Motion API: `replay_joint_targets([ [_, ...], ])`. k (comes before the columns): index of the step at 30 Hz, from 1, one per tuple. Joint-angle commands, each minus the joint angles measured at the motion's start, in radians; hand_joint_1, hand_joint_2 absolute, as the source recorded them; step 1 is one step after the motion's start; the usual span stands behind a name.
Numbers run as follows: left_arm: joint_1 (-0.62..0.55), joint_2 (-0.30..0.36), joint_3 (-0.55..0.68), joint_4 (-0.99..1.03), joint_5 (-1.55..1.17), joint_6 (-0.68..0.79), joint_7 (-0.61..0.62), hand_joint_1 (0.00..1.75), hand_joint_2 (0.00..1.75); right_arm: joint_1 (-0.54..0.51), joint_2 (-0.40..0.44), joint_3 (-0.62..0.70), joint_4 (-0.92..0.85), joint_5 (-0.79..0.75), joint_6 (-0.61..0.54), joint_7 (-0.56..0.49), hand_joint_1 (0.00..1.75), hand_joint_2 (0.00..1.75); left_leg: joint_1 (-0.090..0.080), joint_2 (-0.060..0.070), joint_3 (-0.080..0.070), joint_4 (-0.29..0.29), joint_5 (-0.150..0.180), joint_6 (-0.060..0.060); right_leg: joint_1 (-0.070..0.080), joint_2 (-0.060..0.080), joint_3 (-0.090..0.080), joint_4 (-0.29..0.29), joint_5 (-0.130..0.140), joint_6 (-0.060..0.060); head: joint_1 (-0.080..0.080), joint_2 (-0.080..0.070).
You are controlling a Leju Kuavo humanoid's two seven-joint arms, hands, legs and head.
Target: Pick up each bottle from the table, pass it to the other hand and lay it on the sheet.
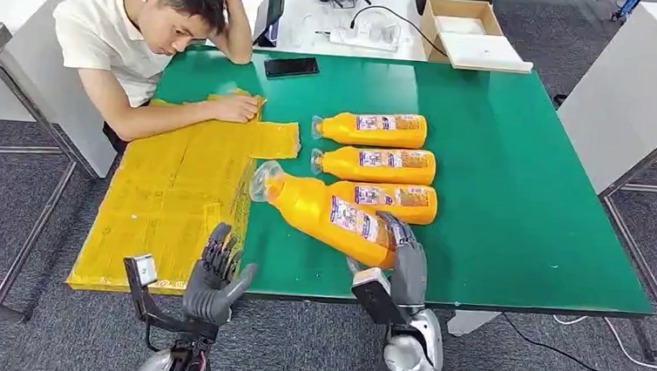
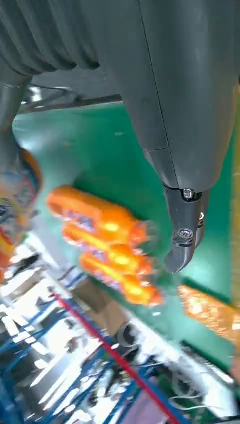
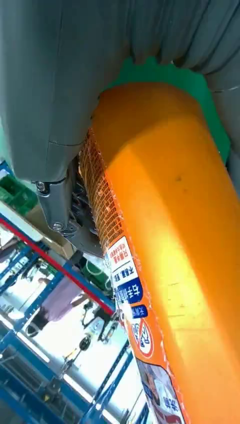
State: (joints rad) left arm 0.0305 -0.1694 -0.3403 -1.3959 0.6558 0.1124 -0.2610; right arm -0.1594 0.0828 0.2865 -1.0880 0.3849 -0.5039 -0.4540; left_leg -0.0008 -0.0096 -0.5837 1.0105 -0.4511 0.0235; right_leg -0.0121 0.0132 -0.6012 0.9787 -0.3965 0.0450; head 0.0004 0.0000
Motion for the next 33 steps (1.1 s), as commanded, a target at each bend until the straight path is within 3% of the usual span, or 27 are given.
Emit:
replay_joint_targets([
  [1, -0.004, 0.049, -0.121, -0.112, -0.234, -0.048, -0.123, 0.0, 1.75, -0.074, 0.071, 0.189, 0.161, 0.031, 0.064, -0.027, 1.75, 1.75, 0.001, 0.004, 0.002, 0.0, -0.002, -0.002, 0.001, 0.003, 0.001, 0.001, -0.001, -0.002, 0.0, 0.0],
  [9, -0.049, 0.033, -0.111, -0.016, -0.248, -0.029, -0.103, 0.0, 1.75, -0.063, 0.121, 0.348, 0.208, 0.06, 0.086, -0.039, 1.75, 1.75, 0.002, 0.002, 0.003, -0.002, -0.001, -0.002, 0.002, 0.0, 0.002, 0.0, -0.002, -0.003, 0.0, 0.0],
  [25, -0.062, 0.012, -0.064, -0.004, -0.162, -0.055, -0.097, 0.0, 1.75, -0.042, 0.124, 0.438, 0.201, 0.042, 0.095, -0.037, 1.75, 1.75, 0.002, -0.001, 0.001, -0.001, -0.001, -0.002, 0.002, -0.003, 0.001, -0.001, -0.002, -0.002, 0.0, 0.0],
  [26, -0.06, 0.01, -0.059, -0.019, -0.157, -0.057, -0.104, 0.87, 1.75, -0.043, 0.124, 0.442, 0.21, 0.042, 0.094, -0.04, 1.75, 1.75, 0.002, -0.001, 0.0, -0.001, 0.0, -0.001, 0.002, -0.002, -0.001, -0.001, -0.001, -0.002, 0.0, 0.0],
  [27, -0.049, 0.002, -0.042, -0.06, -0.146, -0.053, -0.112, 1.75, 1.75, -0.038, 0.123, 0.446, 0.216, 0.025, 0.108, -0.048, 1.45, 1.75, 0.002, -0.001, 0.001, -0.001, -0.001, -0.002, 0.002, -0.003, 0.0, -0.001, -0.002, -0.002, 0.0, 0.0],
  [28, -0.04, -0.005, -0.026, -0.086, -0.125, -0.061, -0.117, 1.75, 1.75, -0.031, 0.117, 0.452, 0.208, 0.011, 0.131, -0.045, 0.52, 1.75, 0.002, 0.0, -0.001, -0.001, 0.0, -0.001, 0.002, -0.001, -0.002, -0.001, -0.001, -0.002, 0.0, 0.0],
  [29, -0.029, -0.014, -0.006, -0.109, -0.087, -0.08, -0.118, 1.75, 1.75, -0.025, 0.106, 0.462, 0.196, 0.006, 0.149, -0.042, 0.0, 1.75, 0.002, 0.0, 0.0, -0.001, -0.001, -0.002, 0.002, -0.002, 0.0, -0.001, -0.002, -0.002, 0.0, 0.0],
  [33, -0.012, -0.02, 0.018, -0.14, -0.055, -0.111, -0.127, 1.75, 1.75, -0.014, 0.089, 0.474, 0.176, 0.003, 0.173, -0.033, 0.0, 1.75, 0.002, -0.001, 0.001, -0.001, -0.001, -0.002, 0.002, -0.003, 0.001, -0.001, -0.002, -0.002, 0.0, 0.0],
])
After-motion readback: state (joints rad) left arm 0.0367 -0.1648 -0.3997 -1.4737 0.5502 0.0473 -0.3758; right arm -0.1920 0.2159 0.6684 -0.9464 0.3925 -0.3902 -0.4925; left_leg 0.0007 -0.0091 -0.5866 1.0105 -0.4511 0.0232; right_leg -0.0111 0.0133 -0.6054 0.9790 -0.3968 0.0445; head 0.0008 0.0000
